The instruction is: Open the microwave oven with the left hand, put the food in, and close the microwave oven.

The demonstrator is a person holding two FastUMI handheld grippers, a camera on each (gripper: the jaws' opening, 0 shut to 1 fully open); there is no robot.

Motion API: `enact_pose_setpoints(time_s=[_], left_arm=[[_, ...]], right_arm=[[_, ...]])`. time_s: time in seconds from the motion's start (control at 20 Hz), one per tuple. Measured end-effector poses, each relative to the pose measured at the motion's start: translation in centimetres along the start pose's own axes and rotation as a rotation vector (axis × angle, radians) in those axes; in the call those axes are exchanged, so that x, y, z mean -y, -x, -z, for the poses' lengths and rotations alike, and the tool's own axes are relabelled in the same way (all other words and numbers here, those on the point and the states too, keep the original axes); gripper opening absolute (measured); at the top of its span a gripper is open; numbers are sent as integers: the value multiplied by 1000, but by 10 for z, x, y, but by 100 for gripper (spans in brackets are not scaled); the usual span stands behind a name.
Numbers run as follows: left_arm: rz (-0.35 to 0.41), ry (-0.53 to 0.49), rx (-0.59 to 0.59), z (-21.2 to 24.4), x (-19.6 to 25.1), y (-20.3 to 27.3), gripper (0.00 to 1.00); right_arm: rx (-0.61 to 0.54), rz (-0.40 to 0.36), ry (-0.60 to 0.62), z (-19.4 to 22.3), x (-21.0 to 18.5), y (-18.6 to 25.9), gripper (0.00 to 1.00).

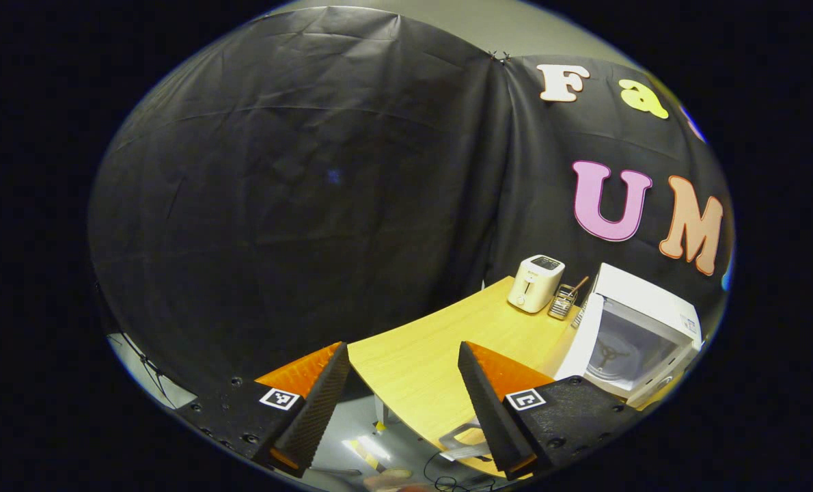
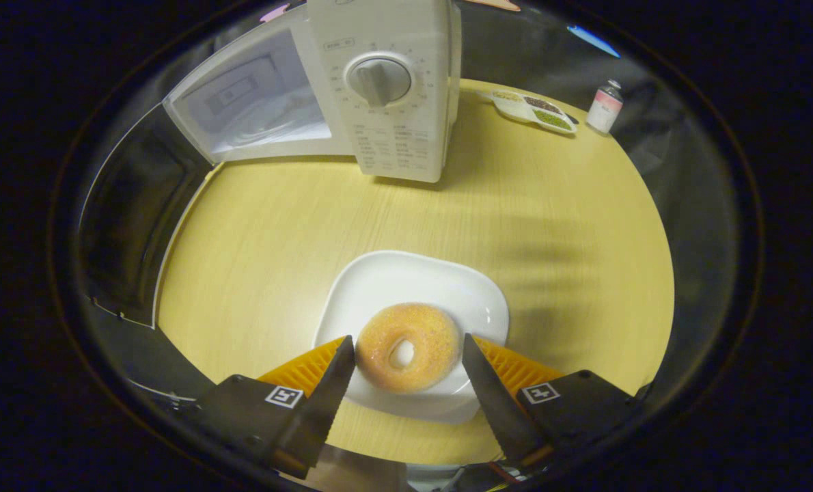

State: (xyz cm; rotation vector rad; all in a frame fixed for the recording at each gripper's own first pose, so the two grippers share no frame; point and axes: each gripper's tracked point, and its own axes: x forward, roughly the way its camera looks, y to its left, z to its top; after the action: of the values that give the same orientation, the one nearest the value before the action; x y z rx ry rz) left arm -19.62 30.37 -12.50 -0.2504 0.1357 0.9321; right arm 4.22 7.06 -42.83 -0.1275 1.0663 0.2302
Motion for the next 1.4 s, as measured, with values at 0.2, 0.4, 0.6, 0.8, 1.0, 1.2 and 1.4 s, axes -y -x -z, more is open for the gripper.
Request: enact_pose_setpoints(time_s=[0.2,0.4,0.6,0.8,1.0,1.2,1.4], left_arm=[[88,-29,-35,2,13,-24,94],[194,-64,-83,10,21,-39,94],[333,-105,-143,24,46,-59,94],[447,-126,-182,30,67,-69,94],[492,-134,-214,37,67,-81,94],[538,-118,-253,43,70,-86,94],[572,-109,-300,51,80,-85,94]], right_arm=[[-12,55,-33,5,-5,7,80],[26,74,-85,5,-37,27,85],[128,22,-149,-17,-95,44,80],[222,-58,-263,-47,-155,52,80],[268,-120,-350,-77,-197,46,85],[328,-175,-465,-117,-223,37,85],[419,-204,-593,-172,-223,30,79]])
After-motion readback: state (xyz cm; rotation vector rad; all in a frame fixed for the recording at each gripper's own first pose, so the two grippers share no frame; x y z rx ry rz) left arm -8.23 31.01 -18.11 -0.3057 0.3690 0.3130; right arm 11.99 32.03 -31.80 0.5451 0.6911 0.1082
